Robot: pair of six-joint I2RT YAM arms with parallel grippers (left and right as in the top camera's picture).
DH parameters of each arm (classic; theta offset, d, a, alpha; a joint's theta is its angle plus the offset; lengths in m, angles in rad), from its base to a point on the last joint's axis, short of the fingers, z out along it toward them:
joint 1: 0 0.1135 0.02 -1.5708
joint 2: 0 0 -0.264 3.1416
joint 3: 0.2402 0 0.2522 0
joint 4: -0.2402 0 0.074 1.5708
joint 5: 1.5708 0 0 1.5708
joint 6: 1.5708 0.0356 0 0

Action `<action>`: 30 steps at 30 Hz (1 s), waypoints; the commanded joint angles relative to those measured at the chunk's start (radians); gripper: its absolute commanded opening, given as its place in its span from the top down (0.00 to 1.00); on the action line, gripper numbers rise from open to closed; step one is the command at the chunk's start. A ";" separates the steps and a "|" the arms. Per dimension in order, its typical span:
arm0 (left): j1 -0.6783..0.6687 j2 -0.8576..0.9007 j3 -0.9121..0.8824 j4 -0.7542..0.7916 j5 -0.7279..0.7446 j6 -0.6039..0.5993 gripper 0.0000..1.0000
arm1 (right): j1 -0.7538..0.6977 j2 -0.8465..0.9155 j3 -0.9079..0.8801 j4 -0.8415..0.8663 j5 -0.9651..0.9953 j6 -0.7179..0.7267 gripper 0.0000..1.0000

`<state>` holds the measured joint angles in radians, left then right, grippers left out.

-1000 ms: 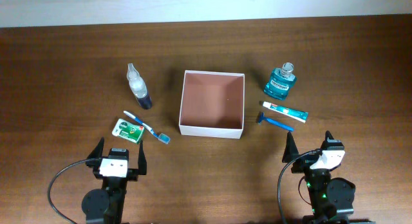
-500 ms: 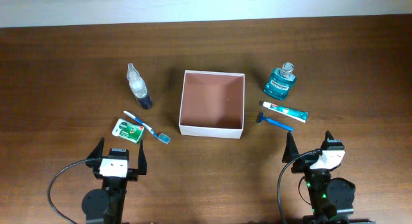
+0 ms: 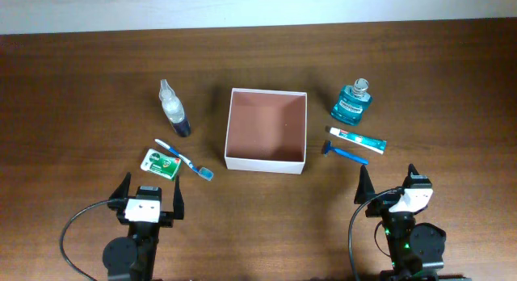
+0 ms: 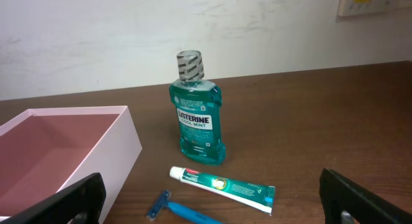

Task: Pack container

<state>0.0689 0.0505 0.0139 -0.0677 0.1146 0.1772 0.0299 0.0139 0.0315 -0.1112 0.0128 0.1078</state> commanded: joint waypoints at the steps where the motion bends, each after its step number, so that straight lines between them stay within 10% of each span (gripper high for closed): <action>1: 0.004 -0.001 -0.005 -0.003 -0.010 -0.005 0.01 | 0.008 -0.004 -0.009 0.002 -0.003 0.002 0.02; 16: 0.004 -0.001 -0.005 -0.003 -0.010 -0.005 0.01 | 0.009 0.070 0.033 0.022 -0.129 0.156 0.02; 30: 0.004 -0.001 -0.005 -0.003 -0.010 -0.005 0.01 | 0.009 0.899 0.905 -0.273 -0.005 0.155 0.02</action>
<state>0.0689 0.0505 0.0139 -0.0685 0.1139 0.1772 0.0319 0.7418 0.7547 -0.2989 -0.0189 0.2592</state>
